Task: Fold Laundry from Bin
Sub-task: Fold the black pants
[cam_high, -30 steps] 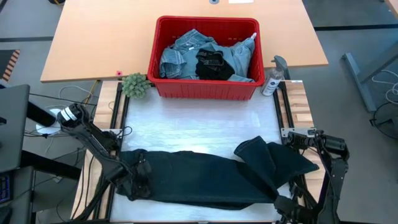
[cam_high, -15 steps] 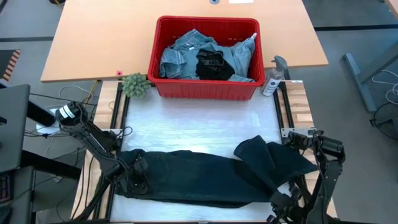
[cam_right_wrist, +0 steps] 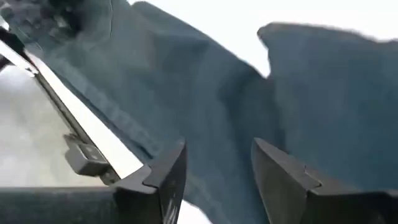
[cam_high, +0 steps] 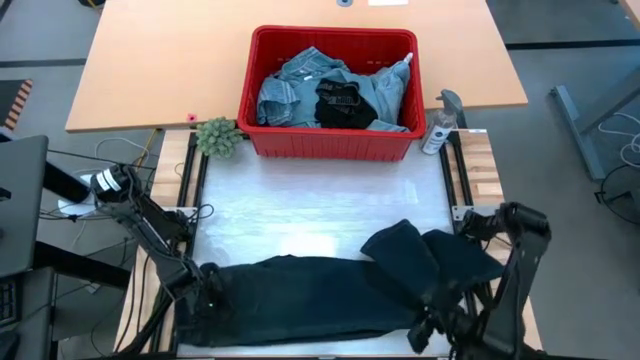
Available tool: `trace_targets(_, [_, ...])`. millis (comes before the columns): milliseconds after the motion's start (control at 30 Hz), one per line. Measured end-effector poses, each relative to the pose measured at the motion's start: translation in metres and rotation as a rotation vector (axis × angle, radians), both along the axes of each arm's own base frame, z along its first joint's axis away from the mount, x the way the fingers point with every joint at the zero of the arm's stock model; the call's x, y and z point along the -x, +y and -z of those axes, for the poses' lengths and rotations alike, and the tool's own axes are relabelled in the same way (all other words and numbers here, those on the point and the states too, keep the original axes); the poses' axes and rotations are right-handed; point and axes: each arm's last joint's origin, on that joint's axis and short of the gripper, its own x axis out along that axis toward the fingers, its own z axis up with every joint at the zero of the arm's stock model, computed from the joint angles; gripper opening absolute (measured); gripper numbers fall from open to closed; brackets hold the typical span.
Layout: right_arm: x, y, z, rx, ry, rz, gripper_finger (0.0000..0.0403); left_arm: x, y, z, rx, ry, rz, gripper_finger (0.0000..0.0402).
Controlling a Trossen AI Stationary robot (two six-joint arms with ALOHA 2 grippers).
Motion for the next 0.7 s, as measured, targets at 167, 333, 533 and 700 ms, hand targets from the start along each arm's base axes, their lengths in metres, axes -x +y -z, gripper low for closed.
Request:
trace_targets(167, [-0.014,-0.038,-0.024,-0.109,0.232,0.033,0.0184,0.006,-0.005,0.000,0.034,0.030,-0.027,0.0084])
trace_targets(333, [-0.036,-0.062,0.005,-0.053,0.340,0.142,0.0165,0.009,-0.008,0.000,0.059,0.068,-0.024,0.0084])
trace_targets(533, [-0.049,-0.093,0.058,-0.168,0.728,0.322,0.0144,0.010,-0.009,0.000,0.076,0.090,-0.004,0.0084])
trace_targets(700, [-0.036,-0.100,0.093,-0.211,0.846,0.406,0.0116,0.010,-0.009,0.000,0.069,0.080,0.001,0.0084])
